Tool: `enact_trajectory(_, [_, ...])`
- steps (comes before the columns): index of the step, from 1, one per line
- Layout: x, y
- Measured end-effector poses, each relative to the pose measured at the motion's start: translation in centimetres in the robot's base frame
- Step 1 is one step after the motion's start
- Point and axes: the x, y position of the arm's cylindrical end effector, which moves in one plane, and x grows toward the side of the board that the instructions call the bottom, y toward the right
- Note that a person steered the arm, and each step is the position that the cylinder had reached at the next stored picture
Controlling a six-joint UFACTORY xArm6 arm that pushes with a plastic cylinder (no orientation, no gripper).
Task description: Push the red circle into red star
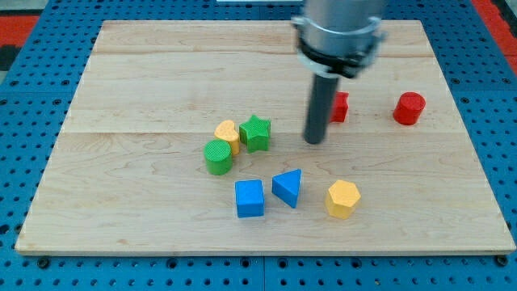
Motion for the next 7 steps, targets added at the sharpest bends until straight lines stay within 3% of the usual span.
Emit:
enact_trajectory(1, [-4.0,1.6])
enact_trajectory(3, [-2.1,9.2])
enact_trajectory(4, [2.5,10.2])
enact_trajectory(5, [3.3,17.3])
enact_trajectory(7, [0.9,23.0])
